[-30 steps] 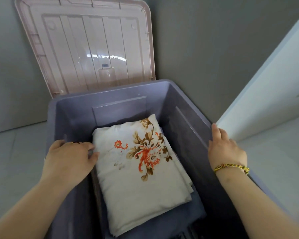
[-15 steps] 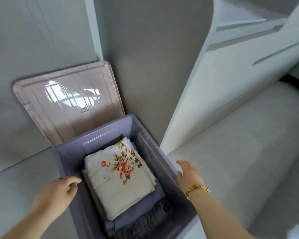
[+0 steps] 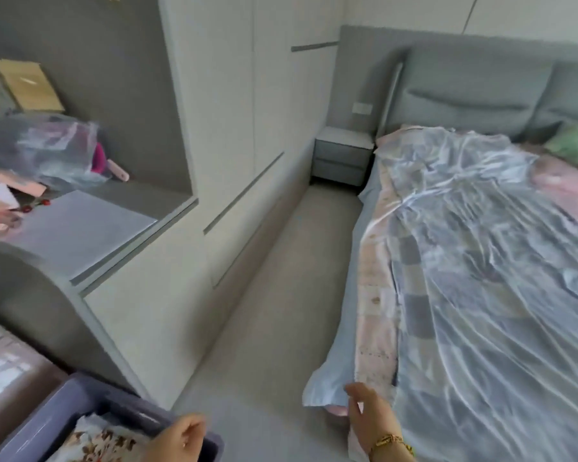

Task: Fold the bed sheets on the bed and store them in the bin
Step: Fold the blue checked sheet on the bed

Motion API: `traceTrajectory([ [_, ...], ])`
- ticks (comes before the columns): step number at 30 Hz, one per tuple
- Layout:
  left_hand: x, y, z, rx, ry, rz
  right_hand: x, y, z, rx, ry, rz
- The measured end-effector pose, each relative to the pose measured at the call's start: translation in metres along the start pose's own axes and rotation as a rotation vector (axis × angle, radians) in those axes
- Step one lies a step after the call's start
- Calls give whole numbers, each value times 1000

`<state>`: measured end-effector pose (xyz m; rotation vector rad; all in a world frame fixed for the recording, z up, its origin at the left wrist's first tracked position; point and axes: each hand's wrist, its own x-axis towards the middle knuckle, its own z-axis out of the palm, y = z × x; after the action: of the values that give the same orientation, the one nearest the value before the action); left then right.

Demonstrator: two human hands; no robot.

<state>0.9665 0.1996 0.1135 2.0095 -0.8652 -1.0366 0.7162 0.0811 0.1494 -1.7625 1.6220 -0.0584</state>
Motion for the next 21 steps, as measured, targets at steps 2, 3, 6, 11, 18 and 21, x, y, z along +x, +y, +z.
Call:
traceTrajectory([
  [2,7,53,59,46,-36,23,0,50,-44,42,70,58],
  [3,11,68,97,35,45,49,-3,79,-61,42,75,80],
  [6,13,101,189,47,-74,71,-4,139,-92,80,88,172],
  [11,27,143,294,42,-354,-42,17,196,-125,137,55,244],
  [18,111,179,375,75,-525,-212,67,212,-121,237,-36,363],
  [21,149,185,400,150,-595,-307,93,216,-120,299,-34,421],
])
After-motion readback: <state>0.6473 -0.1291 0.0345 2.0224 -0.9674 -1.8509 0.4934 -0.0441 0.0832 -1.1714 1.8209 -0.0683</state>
